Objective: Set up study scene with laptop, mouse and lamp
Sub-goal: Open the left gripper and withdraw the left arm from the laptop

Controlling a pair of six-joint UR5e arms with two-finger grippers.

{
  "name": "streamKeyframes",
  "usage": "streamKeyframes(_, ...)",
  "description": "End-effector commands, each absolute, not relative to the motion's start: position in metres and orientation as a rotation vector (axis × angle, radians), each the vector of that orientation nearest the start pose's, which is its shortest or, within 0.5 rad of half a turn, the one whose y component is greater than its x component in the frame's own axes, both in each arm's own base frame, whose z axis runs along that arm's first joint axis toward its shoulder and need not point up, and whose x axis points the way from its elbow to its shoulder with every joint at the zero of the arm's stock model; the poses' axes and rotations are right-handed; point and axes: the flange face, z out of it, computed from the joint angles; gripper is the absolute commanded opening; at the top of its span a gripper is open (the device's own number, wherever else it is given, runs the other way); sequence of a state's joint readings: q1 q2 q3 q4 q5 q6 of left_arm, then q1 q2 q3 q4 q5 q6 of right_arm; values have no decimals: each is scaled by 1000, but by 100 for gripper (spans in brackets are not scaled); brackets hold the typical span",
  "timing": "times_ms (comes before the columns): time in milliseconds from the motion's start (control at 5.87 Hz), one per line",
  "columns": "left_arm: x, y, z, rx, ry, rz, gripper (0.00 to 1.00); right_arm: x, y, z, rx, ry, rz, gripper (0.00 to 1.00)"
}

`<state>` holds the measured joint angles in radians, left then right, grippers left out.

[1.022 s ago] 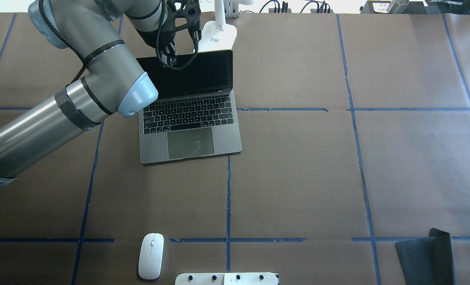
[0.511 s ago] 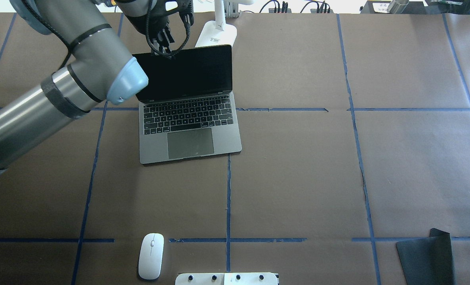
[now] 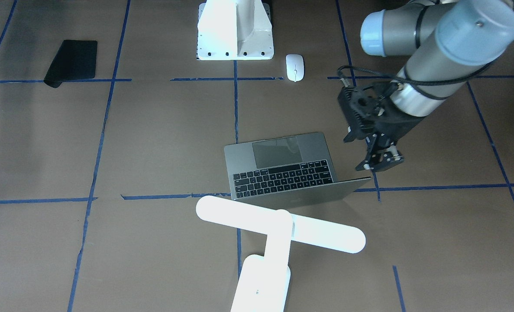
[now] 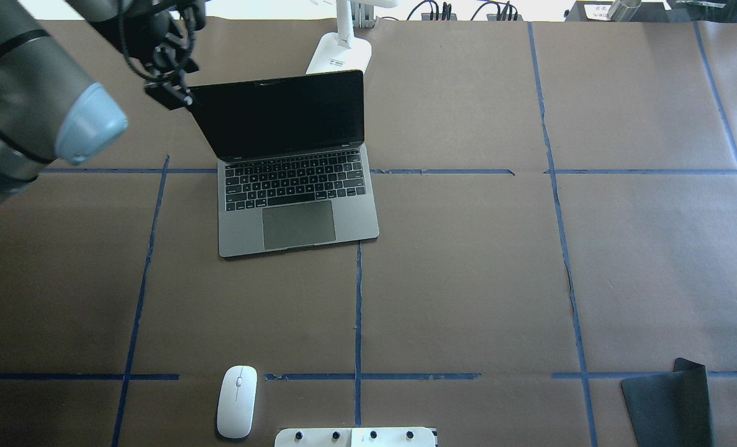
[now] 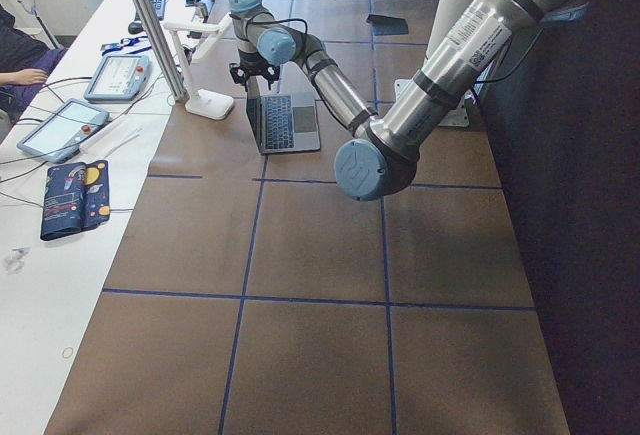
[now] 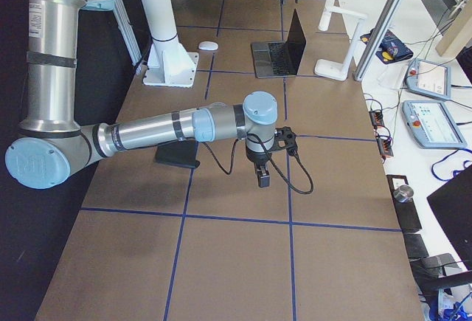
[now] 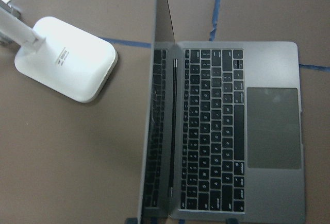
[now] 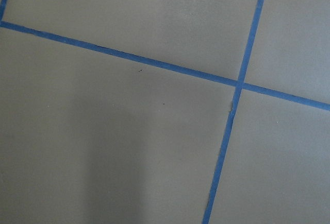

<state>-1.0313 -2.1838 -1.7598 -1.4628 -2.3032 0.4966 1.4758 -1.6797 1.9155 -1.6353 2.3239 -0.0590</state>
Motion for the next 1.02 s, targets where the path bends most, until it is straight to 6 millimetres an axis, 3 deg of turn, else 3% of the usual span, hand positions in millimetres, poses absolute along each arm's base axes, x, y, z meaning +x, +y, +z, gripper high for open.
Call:
streamKeyframes(0, 220, -538, 255, 500, 774, 1052, 100, 20, -450, 546, 148, -764, -213, 100)
streamKeyframes(170, 212, -535, 273, 336, 748, 861, 100, 18, -449, 544, 146, -789, -208, 100)
streamKeyframes(341, 198, -520, 328, 127, 728, 549, 100, 11, -447, 533, 135, -807, -173, 100)
streamKeyframes(511, 181, -507, 353, 40, 721, 369, 100, -11, -437, 508, 109, -820, -125, 100)
streamKeyframes(681, 155, -494, 393, 22, 709, 335, 100, -34, -415, 486, 76, -834, -99, 100)
streamKeyframes(852, 127, -480, 438, 59, 715, 307, 100, -52, -391, 479, 47, -846, -75, 100)
